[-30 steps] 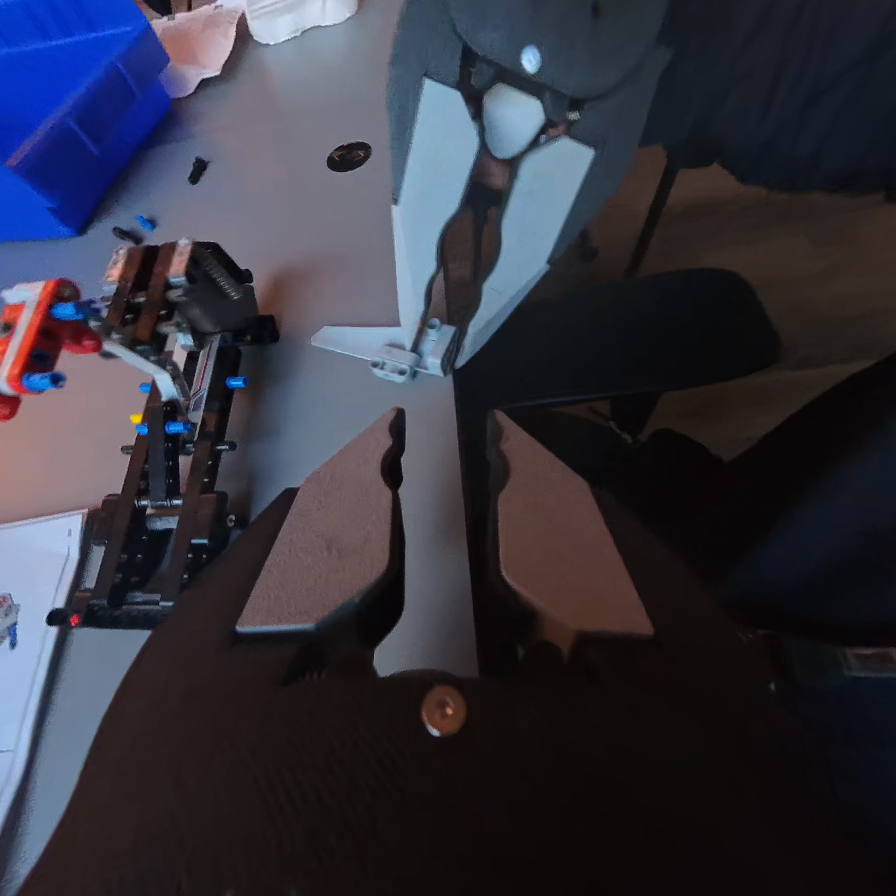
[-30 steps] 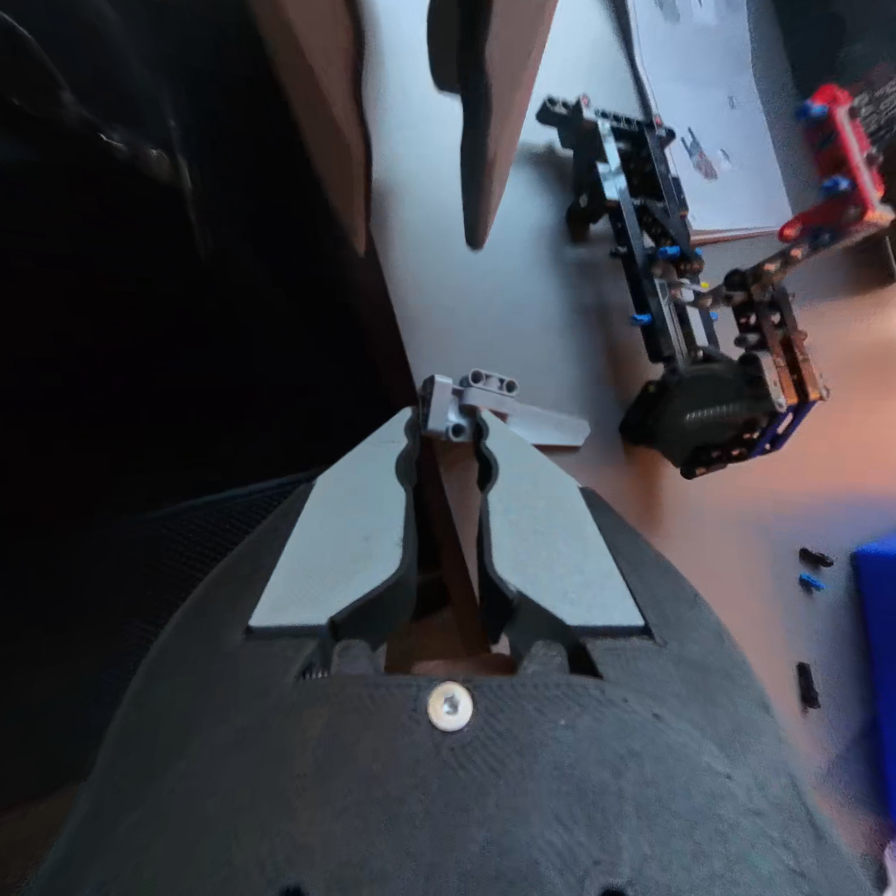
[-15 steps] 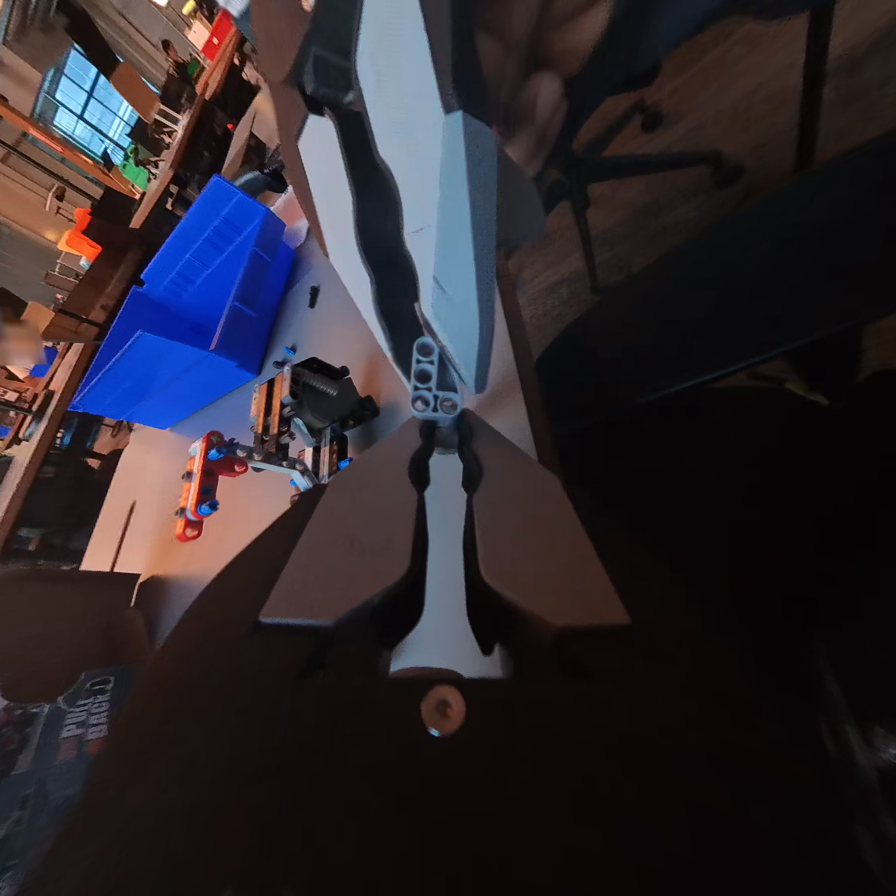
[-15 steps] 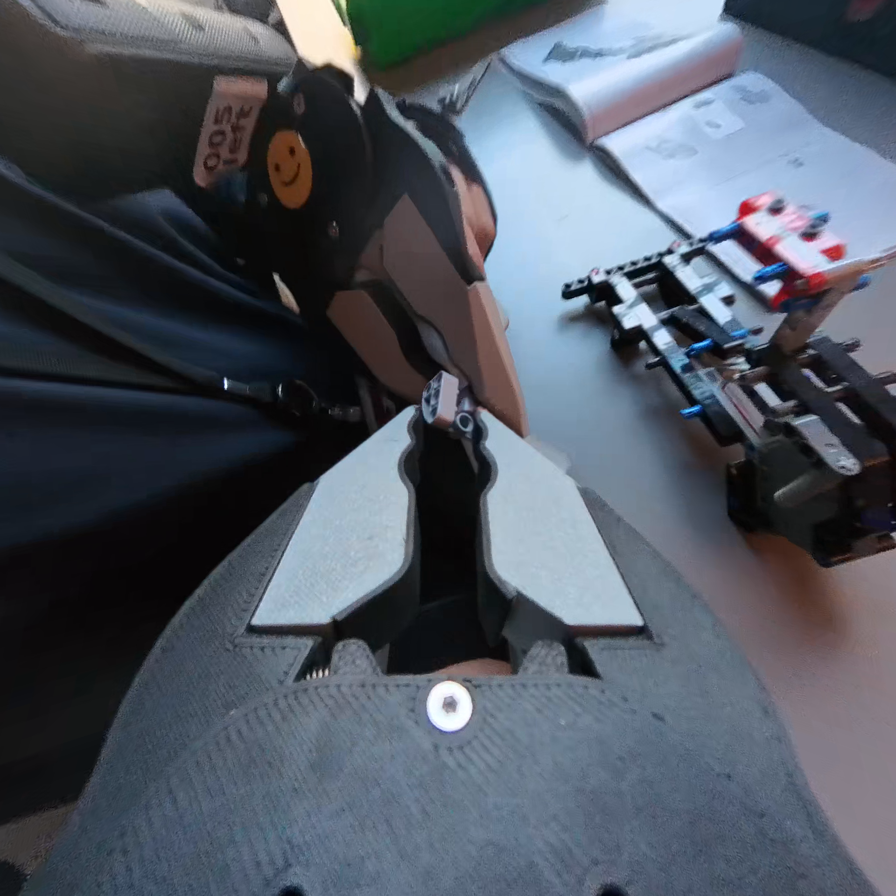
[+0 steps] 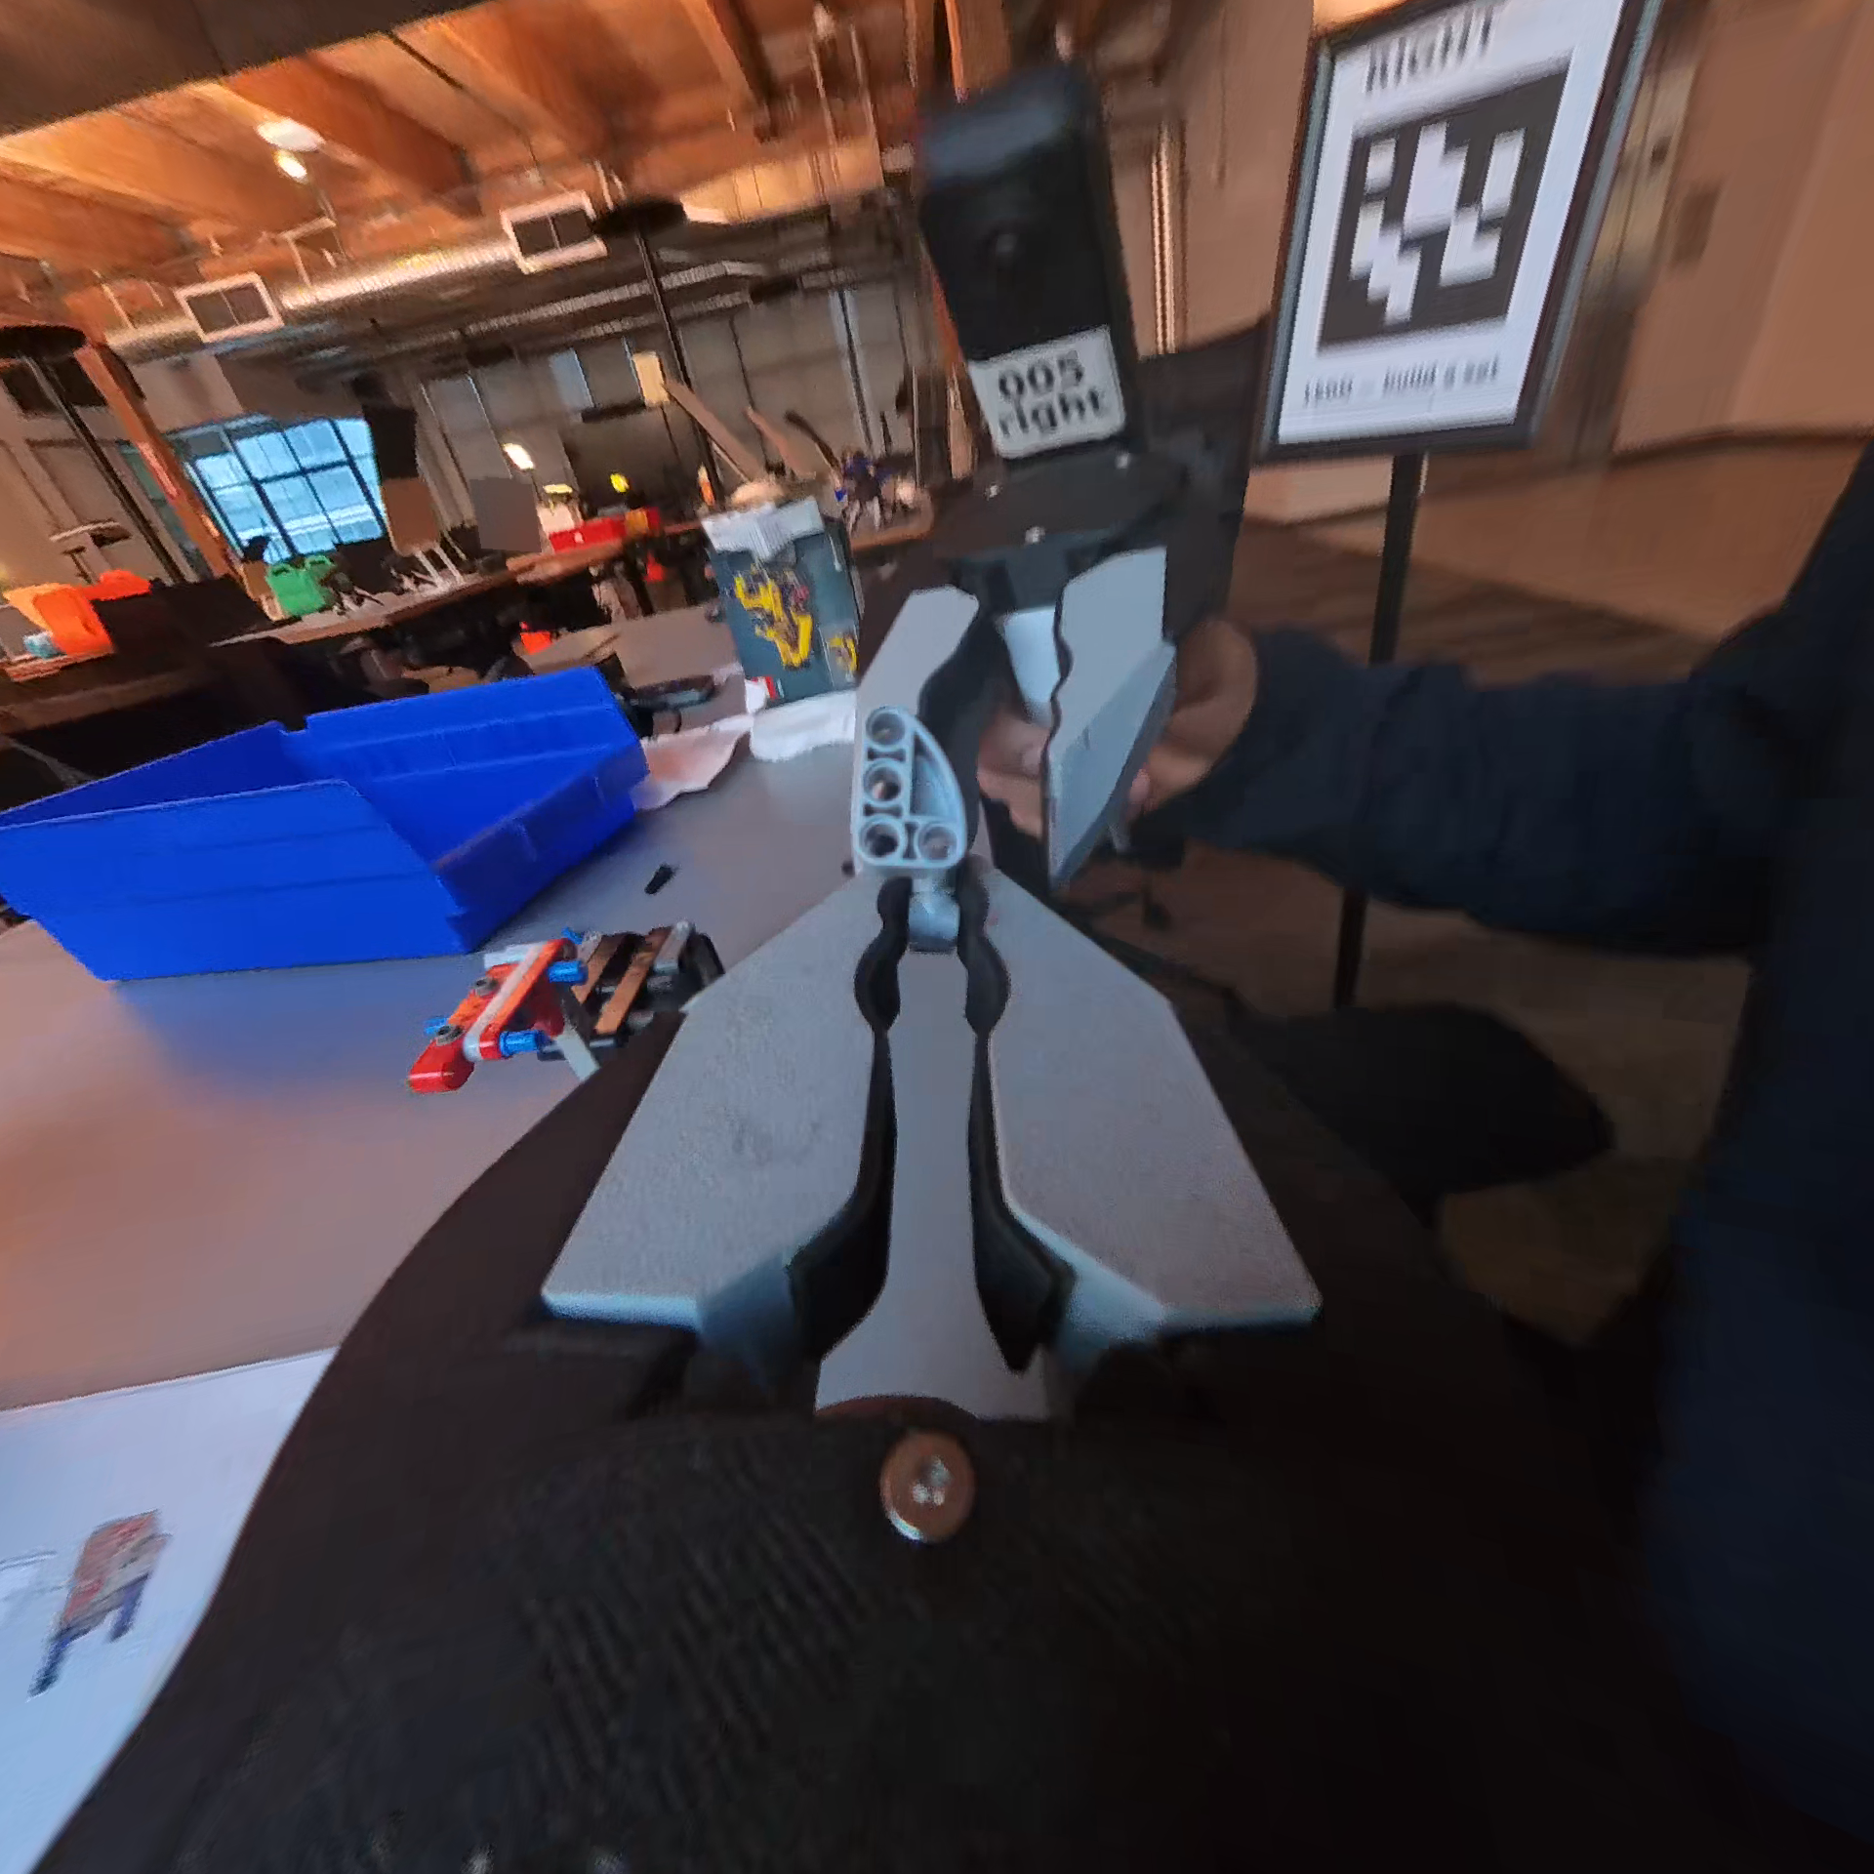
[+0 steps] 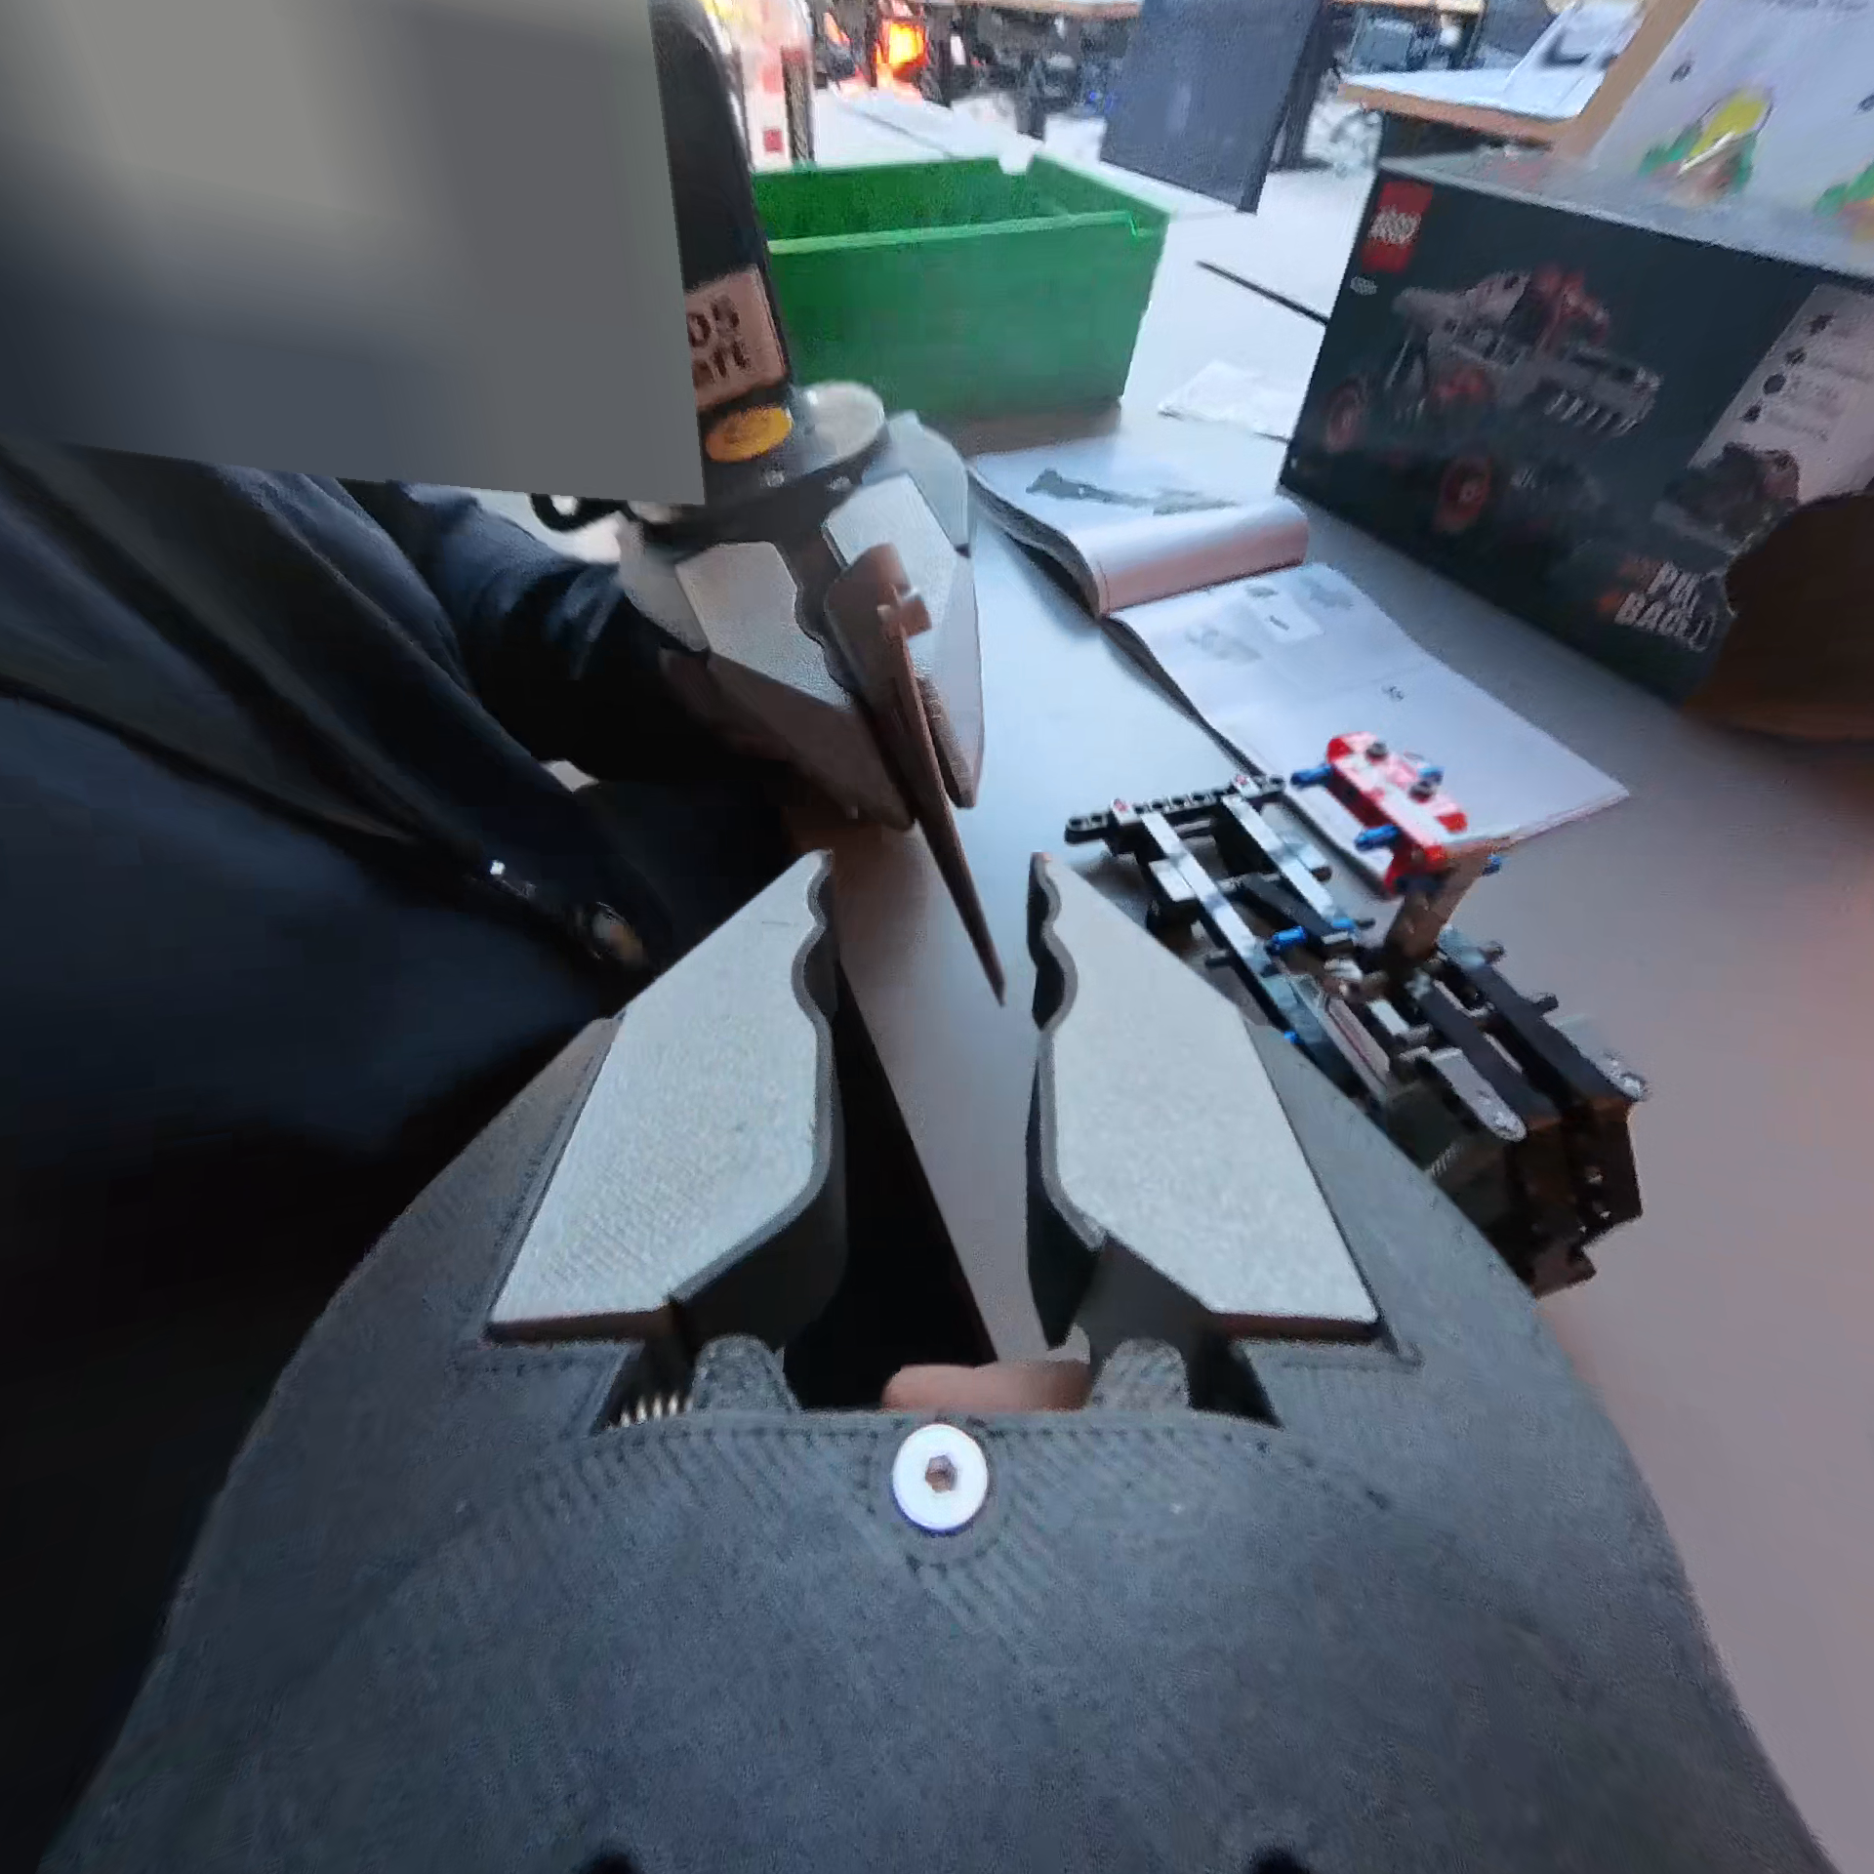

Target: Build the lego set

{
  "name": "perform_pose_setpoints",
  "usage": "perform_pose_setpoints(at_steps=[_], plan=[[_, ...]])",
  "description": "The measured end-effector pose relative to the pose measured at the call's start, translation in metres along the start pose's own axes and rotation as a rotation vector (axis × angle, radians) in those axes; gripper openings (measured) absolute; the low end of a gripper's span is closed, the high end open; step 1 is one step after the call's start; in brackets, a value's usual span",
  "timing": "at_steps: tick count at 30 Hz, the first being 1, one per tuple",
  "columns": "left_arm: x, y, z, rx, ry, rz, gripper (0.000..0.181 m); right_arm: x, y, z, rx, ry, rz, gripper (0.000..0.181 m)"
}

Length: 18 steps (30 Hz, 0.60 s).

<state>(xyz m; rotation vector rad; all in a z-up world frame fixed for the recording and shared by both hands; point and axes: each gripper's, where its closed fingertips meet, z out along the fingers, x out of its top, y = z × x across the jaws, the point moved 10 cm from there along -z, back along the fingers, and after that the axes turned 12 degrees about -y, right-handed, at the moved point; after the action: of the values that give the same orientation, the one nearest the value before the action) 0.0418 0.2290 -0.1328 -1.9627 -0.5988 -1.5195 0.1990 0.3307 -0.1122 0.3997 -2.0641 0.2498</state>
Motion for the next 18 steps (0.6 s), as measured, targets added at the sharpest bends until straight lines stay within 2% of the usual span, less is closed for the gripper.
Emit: perform_pose_setpoints(at_steps=[3, 5, 8, 11, 18], plan=[[0.005, 0.002, 0.000, 0.048, 0.098, -0.087, 0.005, 0.006, 0.009, -0.006, 0.074, 0.063, 0.019, 0.032], [0.007, 0.003, 0.001, 0.076, 0.187, -0.100, 0.005, 0.011, 0.015, -0.006, 0.136, 0.043, 0.039, 0.028], [0.009, 0.000, 0.001, 0.087, 0.189, -0.034, 0.005, 0.023, 0.024, -0.006, 0.136, 0.030, 0.044, 0.028], [0.006, -0.004, -0.004, 0.025, 0.251, -0.126, 0.005, 0.034, 0.029, -0.005, 0.192, 0.066, 0.066, 0.032], [0.001, -0.013, -0.017, 0.056, 0.335, -0.202, 0.005, 0.043, 0.034, 0.007, 0.208, 0.024, 0.078, 0.020]])
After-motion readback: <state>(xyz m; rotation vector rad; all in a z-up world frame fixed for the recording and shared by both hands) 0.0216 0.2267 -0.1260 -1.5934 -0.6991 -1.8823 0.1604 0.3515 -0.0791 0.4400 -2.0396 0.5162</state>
